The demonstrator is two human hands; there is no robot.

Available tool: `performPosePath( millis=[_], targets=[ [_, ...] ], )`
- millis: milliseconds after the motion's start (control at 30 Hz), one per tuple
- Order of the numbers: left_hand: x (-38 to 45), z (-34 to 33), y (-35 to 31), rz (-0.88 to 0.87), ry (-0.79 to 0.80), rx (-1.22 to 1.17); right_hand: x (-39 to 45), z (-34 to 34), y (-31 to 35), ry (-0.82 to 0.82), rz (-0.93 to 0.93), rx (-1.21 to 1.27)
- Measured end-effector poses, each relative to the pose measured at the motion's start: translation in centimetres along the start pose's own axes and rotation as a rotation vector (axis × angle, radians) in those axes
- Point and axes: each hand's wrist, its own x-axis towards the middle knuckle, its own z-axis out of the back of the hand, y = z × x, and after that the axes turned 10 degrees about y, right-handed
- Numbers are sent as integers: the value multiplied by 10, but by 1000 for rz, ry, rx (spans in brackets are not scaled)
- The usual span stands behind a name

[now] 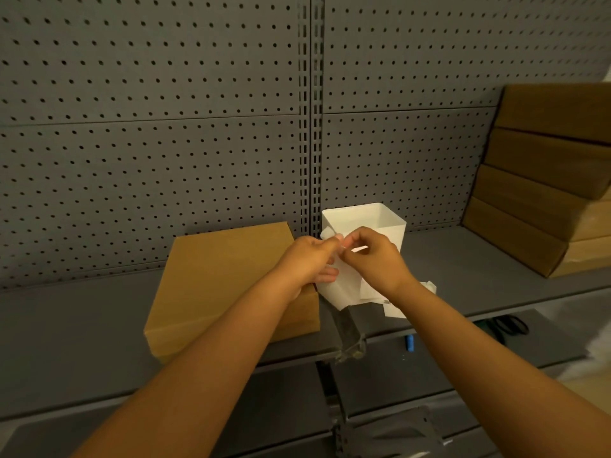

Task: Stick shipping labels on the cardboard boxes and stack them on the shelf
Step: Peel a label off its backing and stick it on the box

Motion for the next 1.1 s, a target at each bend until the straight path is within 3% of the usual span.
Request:
performPosePath(
  millis=[167, 333, 467, 633, 833, 1100],
  targets=[
    [8, 8, 0, 40, -124, -25, 1, -3, -6, 201, 10, 87],
    [8, 19, 1, 60, -169, 42, 4, 5, -24, -42, -181, -2],
    [8, 23, 0, 52, -122, -7, 6, 3, -35, 171, -400, 95],
    [7, 18, -3, 41, -55, -113, 3, -3, -33, 240, -336, 133],
    [10, 11, -10, 34, 11, -304, 4, 4, -27, 176, -324, 128],
    [19, 1, -15, -27, 8, -390, 6, 14, -21, 112, -242, 186]
  ],
)
